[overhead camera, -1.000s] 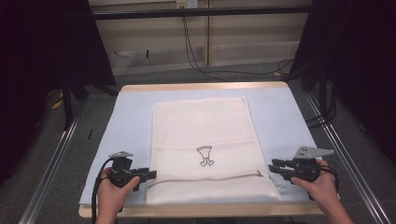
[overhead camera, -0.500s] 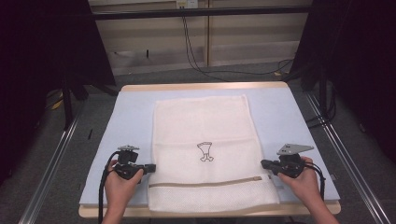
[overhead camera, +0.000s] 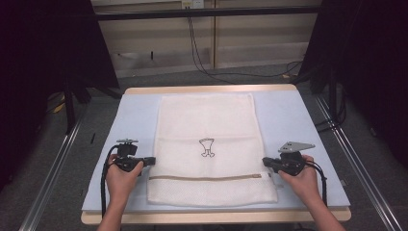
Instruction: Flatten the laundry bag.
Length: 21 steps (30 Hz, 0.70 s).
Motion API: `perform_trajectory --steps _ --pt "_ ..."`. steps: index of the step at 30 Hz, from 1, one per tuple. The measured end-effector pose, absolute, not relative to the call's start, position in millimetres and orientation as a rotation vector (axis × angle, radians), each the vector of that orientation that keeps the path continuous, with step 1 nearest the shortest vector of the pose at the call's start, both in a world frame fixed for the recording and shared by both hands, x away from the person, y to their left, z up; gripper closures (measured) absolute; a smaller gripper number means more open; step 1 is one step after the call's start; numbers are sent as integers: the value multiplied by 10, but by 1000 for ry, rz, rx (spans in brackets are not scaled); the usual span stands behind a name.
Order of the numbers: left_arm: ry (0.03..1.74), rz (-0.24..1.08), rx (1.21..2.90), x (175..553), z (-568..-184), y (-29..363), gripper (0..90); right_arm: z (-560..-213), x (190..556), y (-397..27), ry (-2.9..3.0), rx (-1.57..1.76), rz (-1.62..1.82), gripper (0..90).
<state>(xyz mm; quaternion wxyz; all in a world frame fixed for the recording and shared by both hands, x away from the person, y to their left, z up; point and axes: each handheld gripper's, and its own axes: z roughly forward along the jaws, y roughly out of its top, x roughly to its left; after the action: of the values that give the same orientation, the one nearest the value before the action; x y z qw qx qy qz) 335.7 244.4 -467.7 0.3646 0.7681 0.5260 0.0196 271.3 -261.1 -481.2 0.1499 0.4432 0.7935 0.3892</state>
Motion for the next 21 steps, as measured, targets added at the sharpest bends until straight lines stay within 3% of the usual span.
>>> perform_trajectory --steps 7,14,17,19,21 --pt "1363 83 1978 3335 -4629 2480 858 -4803 2718 -2556 2302 1232 1109 875" --pt "1337 127 1932 3251 -4429 2419 580 -4725 2668 -2603 2259 1191 1141 783" --pt "1287 112 1947 3222 -4382 2320 546 -4713 2633 -2630 2256 1197 1148 774" --pt "1263 113 1956 3200 -4370 2219 477 -4718 2609 -2657 2256 1176 1141 796" --pt "1237 104 1972 3198 -4363 2146 474 -4713 2600 -2675 2254 1171 1157 809"
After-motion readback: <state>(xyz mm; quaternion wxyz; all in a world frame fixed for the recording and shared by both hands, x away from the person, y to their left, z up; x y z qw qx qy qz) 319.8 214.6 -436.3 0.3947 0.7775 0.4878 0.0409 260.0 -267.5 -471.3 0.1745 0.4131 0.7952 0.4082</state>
